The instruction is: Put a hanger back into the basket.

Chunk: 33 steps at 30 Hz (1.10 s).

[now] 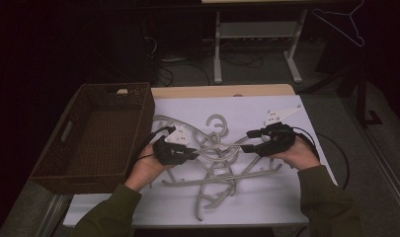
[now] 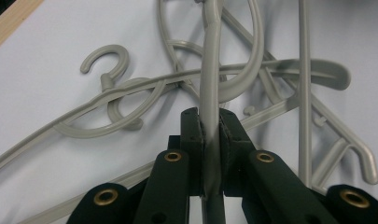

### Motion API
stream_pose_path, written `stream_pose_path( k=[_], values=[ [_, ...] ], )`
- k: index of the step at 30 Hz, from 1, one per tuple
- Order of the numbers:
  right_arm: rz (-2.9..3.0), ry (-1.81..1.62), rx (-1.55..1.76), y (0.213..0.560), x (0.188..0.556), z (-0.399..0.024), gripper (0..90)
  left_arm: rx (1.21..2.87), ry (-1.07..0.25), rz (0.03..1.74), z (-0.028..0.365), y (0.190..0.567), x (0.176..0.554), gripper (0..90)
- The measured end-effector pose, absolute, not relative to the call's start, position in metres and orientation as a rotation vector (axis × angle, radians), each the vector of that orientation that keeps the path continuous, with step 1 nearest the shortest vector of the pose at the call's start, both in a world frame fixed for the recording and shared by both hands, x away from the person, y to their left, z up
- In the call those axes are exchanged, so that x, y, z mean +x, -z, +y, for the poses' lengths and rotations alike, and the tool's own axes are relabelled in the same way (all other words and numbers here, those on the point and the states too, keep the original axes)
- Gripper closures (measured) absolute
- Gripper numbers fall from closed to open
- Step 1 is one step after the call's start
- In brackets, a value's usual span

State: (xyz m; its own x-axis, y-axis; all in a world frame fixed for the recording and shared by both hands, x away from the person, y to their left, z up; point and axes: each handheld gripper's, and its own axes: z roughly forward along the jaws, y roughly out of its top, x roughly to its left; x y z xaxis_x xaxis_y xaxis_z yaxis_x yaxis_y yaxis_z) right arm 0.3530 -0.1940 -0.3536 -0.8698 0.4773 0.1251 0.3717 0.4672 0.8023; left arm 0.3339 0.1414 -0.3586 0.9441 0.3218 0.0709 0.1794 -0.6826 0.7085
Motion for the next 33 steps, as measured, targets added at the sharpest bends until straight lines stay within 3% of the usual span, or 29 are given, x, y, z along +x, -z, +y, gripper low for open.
stream_pose_path(
  k=[3,8,33],
  values=[
    [2.537,-1.348,0.792,0.351,0.35,-0.195,15.0,2.319,-0.249,0.384,0.143,0.352,0.334,83.0],
    [2.394,-1.357,0.861,0.345,0.342,-0.2,5.0,2.304,-0.284,0.441,0.15,0.337,0.335,83.0],
    [2.154,-1.398,1.07,0.365,0.305,-0.247,1.1,2.24,-0.394,0.634,0.203,0.281,0.349,82.9]
  ],
)
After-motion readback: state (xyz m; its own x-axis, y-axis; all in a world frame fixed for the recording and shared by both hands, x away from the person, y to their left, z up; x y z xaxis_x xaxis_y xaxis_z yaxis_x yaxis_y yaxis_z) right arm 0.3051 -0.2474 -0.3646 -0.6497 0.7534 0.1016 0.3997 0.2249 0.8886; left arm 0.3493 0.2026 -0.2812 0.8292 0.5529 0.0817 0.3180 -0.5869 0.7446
